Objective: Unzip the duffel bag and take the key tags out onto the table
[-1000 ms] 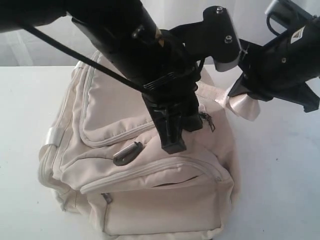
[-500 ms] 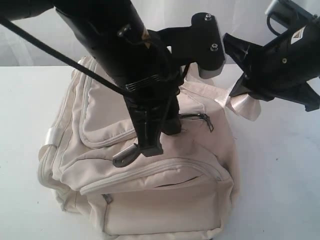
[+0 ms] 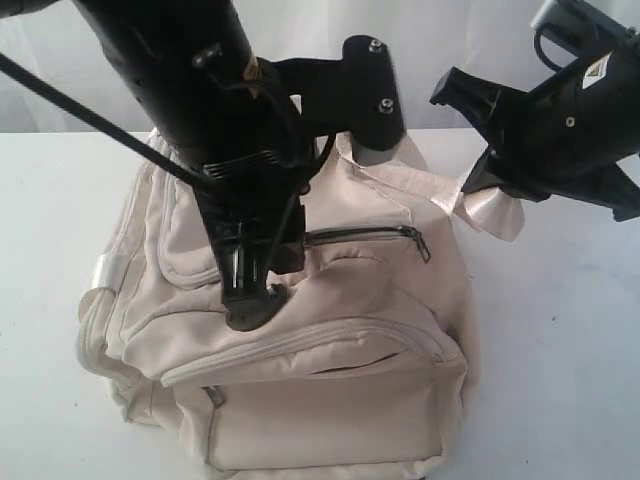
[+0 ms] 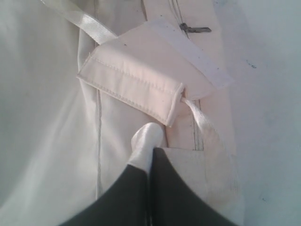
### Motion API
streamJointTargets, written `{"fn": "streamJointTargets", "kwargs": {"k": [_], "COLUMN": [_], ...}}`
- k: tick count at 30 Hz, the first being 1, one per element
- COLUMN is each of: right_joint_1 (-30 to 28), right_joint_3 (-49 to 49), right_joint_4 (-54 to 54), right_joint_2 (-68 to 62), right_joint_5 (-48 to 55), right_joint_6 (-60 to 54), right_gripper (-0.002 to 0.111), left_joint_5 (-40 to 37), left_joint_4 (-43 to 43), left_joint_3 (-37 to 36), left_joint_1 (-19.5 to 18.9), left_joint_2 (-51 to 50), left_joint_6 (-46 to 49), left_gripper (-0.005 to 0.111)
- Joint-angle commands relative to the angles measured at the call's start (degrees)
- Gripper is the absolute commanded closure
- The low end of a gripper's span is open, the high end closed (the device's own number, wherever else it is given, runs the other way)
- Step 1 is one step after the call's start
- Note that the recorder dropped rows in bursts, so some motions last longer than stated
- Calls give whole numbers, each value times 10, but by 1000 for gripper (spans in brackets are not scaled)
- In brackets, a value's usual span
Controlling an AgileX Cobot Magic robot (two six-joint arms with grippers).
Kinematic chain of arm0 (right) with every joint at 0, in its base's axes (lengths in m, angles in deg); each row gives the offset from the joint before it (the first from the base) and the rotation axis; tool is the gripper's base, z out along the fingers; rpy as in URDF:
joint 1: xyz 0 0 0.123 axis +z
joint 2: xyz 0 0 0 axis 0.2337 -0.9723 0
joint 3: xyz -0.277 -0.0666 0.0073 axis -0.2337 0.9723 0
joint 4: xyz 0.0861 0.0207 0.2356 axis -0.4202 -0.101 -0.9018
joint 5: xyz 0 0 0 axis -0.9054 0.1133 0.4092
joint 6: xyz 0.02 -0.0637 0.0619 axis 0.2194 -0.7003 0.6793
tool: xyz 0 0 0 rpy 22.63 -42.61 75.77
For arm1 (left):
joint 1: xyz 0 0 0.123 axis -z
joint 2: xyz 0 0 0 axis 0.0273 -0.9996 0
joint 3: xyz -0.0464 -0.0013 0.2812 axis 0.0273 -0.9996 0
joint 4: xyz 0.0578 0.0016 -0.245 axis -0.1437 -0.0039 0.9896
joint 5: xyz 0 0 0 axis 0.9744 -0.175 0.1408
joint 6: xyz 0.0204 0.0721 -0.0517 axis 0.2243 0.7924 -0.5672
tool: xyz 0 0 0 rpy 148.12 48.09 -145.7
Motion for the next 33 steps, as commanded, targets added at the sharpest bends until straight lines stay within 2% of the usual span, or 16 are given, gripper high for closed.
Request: {"fn": "streamJointTargets", "kwargs": {"k": [1,8,17,26,33], "right_joint_1": [-2,-2,-2,-2,-2], "right_joint_3": [-7,-7,-7,-7,-7], "right_joint_4": [19,25,26,32,52], "right_joint_2": [12,12,12,12,12], "right_joint_5": [-45,-45,-41,-34,-28], "right_joint_6": [3,3,3,3,3], "right_gripper": [108,108,108,108,108], "left_joint_5": [-61,-105,-111,-111,-111], "left_joint_4": [-6,-71,-72,-93,-160], "left_joint_3": [1,1,1,-73,-117], "left_joint_1": [-2,-2,-2,-2,-2], "left_joint_2": [13,15,15,24,66], "left_joint_6": [-7,-36,-40,-57,-83], "left_gripper": [99,99,99,99,99]}}
